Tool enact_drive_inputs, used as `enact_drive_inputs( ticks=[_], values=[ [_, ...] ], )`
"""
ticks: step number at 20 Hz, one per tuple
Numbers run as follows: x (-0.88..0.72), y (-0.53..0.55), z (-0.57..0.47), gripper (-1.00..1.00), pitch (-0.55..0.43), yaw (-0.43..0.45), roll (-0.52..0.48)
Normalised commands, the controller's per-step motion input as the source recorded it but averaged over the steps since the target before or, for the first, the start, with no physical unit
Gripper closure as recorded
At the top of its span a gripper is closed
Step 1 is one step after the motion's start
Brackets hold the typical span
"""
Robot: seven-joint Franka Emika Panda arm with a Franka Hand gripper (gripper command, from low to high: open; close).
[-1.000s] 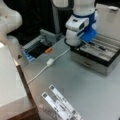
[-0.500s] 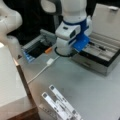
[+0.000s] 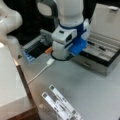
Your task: Turn on the lamps. Open the box. Pick up the pen. Put it in the box.
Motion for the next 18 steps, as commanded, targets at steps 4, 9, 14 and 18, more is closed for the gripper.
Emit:
enact_drive_inputs(
  ticks=[4, 9, 14, 18],
  values=[
    [-0.05, -0.2, -0.1, -1.0, -0.049, 0.114, -0.054],
    [-0.08, -0.19, -0.01, -1.0, -0.051, 0.135, -0.074],
    [-0.04, -0.15, -0.02, -1.0, -0.049, 0.134, -0.107],
    [0.03, -0.12, -0.05, -1.0, -0.058, 0.162, -0.118]
  ],
)
